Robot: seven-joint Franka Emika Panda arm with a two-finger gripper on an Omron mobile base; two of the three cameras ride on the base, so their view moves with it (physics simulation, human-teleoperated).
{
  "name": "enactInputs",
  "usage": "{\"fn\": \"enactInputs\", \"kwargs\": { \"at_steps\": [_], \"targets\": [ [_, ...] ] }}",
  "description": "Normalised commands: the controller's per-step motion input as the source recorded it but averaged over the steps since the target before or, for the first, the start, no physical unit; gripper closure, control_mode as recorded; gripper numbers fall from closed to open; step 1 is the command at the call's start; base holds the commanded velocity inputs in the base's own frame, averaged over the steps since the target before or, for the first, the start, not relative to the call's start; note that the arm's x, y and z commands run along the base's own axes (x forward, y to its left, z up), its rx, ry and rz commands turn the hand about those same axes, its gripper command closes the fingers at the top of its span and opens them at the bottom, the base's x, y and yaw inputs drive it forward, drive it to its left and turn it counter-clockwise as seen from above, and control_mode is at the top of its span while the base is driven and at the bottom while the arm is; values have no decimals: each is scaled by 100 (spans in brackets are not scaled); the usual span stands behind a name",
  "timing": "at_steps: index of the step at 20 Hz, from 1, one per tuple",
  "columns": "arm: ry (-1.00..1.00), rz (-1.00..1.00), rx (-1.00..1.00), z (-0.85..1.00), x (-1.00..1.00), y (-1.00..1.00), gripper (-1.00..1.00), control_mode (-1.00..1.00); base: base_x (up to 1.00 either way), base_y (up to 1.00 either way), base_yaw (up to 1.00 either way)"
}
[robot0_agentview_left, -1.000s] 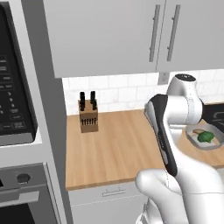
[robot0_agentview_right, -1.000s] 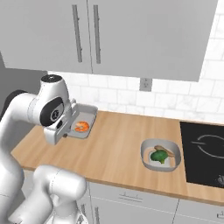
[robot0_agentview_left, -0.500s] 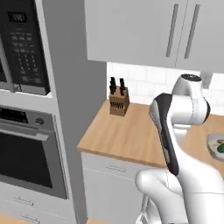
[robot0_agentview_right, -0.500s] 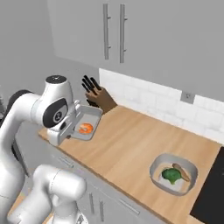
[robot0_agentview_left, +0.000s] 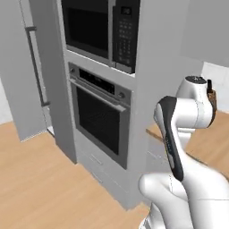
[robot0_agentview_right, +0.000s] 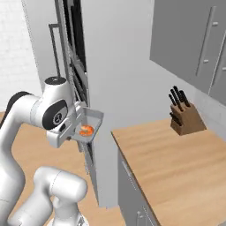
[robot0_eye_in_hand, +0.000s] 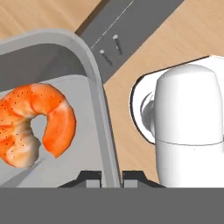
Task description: Take the meat container that has the shrimp and place it on the second highest rack of the freezer. Then take the vegetable container that has the broccoli and sweet potato and place it on the highest rack of the freezer.
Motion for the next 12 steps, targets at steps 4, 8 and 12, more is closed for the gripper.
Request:
{"fn": "enactInputs", "kwargs": {
  "at_steps": [4,8,12],
  "targets": [
    [0,0,0,0,0,0,100,100,82,31,65],
    [0,0,0,0,0,0,100,100,100,28,40],
    [0,0,0,0,0,0,100,100,98,51,26]
  ]
}}
